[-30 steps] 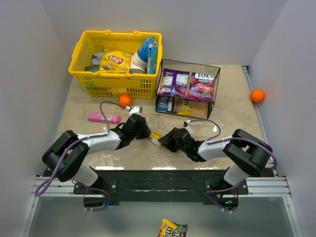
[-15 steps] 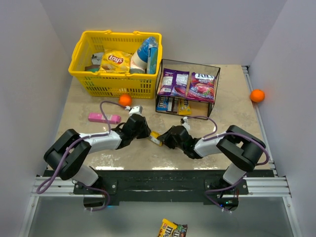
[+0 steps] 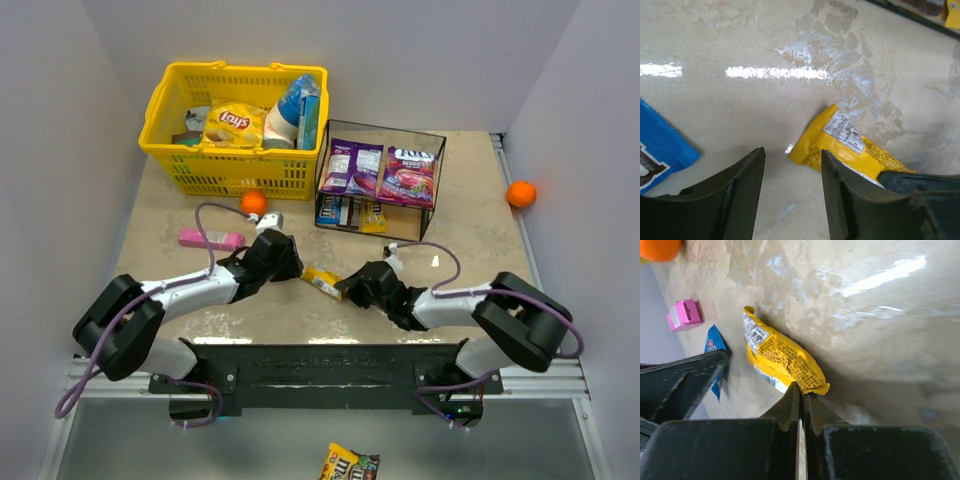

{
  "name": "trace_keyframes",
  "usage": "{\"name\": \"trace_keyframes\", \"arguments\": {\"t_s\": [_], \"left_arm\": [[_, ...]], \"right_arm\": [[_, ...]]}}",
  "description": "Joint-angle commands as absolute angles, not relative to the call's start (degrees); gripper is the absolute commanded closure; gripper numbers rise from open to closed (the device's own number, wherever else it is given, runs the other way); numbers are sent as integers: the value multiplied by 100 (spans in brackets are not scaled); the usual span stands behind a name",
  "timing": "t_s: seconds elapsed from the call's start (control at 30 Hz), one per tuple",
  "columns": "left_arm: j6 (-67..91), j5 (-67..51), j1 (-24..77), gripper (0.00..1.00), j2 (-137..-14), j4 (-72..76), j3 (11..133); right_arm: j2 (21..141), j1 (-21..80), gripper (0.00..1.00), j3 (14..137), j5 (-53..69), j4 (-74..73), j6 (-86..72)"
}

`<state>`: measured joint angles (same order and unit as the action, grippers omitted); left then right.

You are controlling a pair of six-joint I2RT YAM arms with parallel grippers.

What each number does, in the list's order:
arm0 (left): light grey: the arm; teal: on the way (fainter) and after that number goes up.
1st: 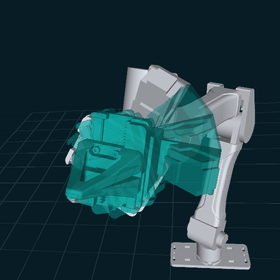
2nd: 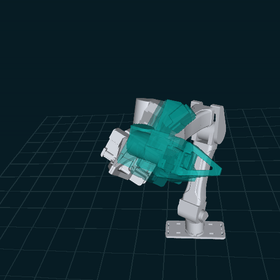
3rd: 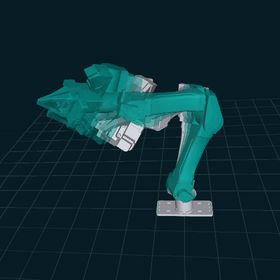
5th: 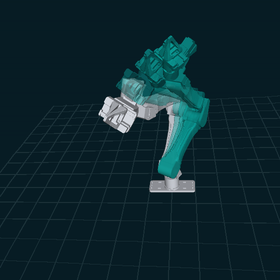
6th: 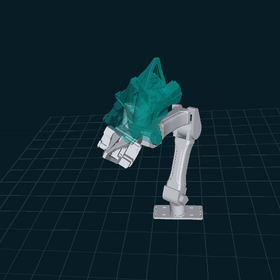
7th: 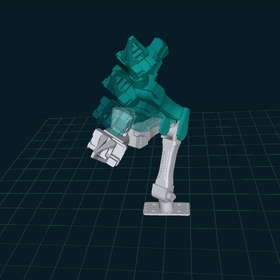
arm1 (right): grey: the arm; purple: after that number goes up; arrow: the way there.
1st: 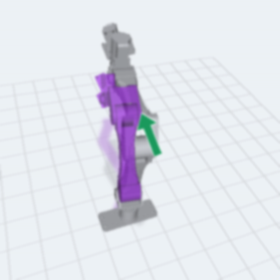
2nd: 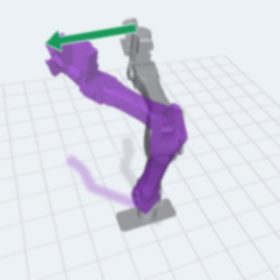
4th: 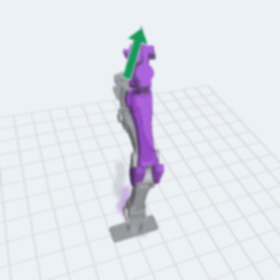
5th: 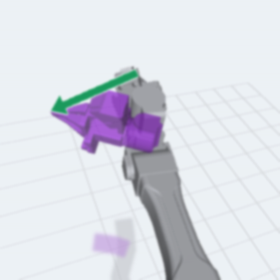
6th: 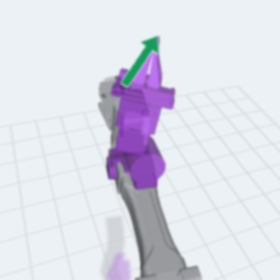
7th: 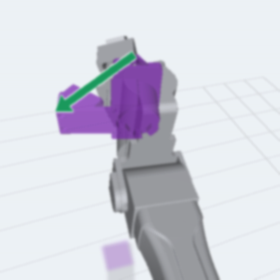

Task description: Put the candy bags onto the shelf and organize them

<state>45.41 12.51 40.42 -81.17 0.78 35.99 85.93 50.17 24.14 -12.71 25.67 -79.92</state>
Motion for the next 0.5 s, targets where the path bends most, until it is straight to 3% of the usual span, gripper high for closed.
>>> {"name": "trace_keyframes", "arguments": {"t_s": [0.0,0.2,0.47], "left_arm": [[4334,1766,4025,39,-7436,-535,4104],[4193,1837,4025,27,-6733,-773,4157],[4157,1890,4017,25,-6355,-1063,4219]], "right_arm": [[7405,4643,100,2075,-1942,1830,-7919],[5462,3991,100,2039,-2600,470,-7498],[4895,3209,100,2487,-3102,-325,-7190]]}}
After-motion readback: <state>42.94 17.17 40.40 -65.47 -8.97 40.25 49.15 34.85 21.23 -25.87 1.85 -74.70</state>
